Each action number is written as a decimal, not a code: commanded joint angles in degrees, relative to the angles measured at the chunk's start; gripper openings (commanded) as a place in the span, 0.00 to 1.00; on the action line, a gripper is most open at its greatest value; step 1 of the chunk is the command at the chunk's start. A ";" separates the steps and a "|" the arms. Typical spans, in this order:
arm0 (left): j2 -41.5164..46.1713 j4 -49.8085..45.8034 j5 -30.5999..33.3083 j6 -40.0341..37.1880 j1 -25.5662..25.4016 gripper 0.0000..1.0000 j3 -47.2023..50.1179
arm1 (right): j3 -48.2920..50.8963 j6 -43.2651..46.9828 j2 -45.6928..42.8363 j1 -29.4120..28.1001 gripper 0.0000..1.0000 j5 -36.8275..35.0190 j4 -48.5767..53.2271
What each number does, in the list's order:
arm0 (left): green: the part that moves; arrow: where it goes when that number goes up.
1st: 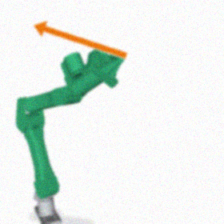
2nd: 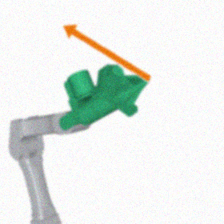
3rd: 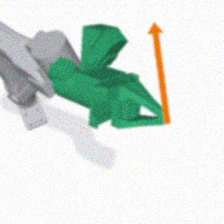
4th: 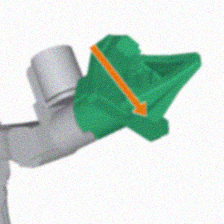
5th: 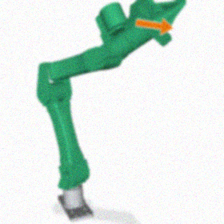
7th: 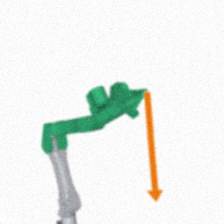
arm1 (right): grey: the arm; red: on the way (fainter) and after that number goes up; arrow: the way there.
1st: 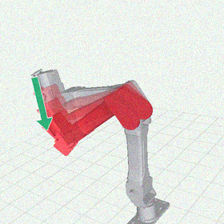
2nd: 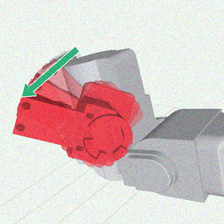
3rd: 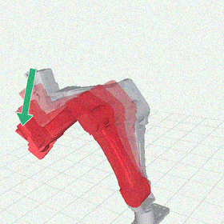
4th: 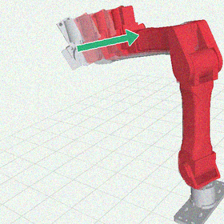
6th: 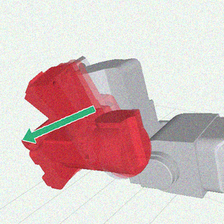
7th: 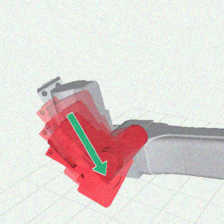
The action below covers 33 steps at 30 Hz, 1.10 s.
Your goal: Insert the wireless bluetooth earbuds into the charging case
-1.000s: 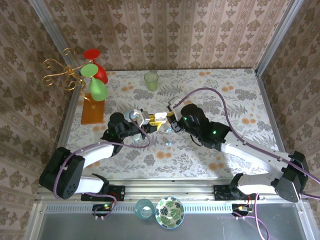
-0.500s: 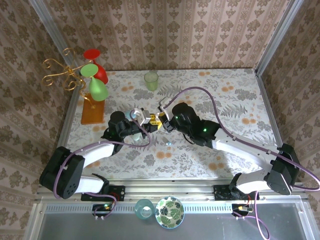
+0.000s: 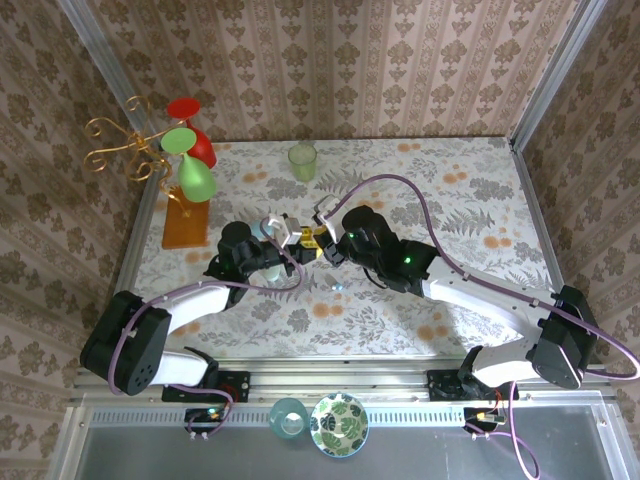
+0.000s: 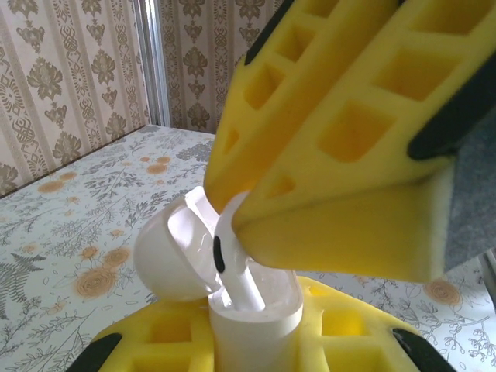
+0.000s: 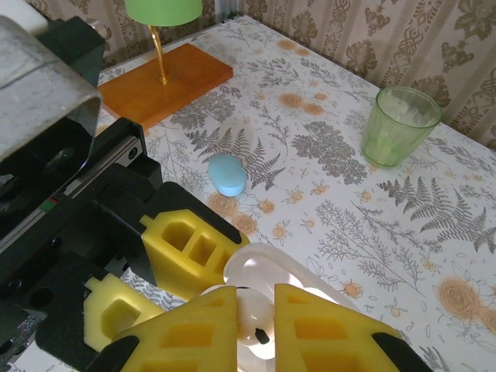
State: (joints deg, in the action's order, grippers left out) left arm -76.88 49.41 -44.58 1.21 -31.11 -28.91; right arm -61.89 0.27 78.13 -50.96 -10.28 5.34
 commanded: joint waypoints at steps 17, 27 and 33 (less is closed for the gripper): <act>-2.63 9.32 2.33 3.53 0.06 0.00 -0.51 | 9.62 -8.62 -10.66 4.45 0.59 10.37 -13.39; -4.74 16.69 -0.49 2.75 0.70 0.00 0.49 | 24.67 -31.14 -24.77 20.04 0.59 14.25 -14.39; -4.15 16.65 -1.40 -0.28 0.70 0.00 0.96 | 25.44 -36.81 -27.49 26.79 0.59 8.39 7.36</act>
State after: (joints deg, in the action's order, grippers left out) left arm -81.69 63.13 -44.05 3.18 -30.65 -28.49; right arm -36.62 -31.22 51.33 -25.43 1.17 0.93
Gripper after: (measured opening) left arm 0.191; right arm 0.596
